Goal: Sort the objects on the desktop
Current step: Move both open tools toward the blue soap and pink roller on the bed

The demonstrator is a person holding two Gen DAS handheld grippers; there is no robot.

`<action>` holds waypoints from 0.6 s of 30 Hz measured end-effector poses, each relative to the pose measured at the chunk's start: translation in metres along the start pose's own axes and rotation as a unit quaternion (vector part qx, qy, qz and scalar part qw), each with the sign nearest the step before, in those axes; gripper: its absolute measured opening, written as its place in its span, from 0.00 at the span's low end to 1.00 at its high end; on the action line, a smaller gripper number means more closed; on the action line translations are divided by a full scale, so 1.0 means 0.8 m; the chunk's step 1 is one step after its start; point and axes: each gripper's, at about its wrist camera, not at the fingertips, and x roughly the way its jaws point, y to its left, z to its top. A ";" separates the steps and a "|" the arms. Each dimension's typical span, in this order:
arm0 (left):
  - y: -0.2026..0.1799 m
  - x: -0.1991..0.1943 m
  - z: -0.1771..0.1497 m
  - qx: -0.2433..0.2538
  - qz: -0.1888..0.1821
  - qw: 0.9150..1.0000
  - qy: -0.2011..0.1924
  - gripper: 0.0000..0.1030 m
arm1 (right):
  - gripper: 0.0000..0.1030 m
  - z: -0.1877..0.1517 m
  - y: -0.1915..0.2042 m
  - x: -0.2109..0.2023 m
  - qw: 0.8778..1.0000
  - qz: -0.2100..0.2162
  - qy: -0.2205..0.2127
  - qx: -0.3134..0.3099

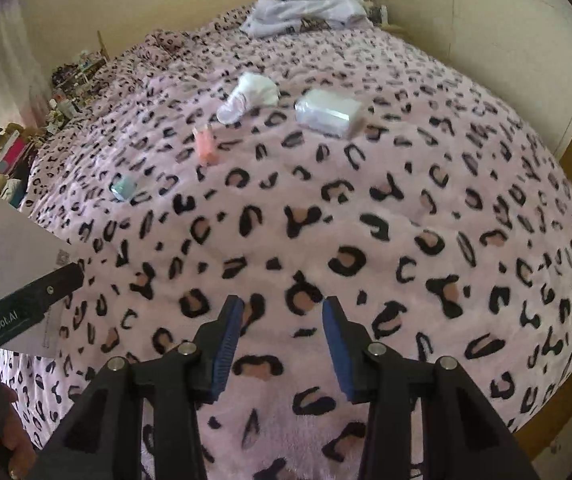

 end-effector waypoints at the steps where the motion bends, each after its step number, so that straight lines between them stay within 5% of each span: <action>1: 0.004 0.007 0.001 -0.002 0.003 1.000 0.003 0.80 | 0.41 0.000 -0.001 0.007 1.000 0.000 0.006 0.002; 9: 0.025 0.031 0.040 -0.003 0.017 1.000 -0.006 0.81 | 0.41 0.027 0.014 0.035 1.000 0.008 0.008 0.002; 12: 0.025 0.034 0.067 0.002 0.018 1.000 -0.023 0.91 | 0.41 0.054 0.028 0.040 1.000 0.016 -0.008 -0.004; 18: 0.029 0.070 0.126 0.012 0.038 0.999 -0.026 0.95 | 0.48 0.127 0.060 0.065 0.998 0.055 -0.039 -0.012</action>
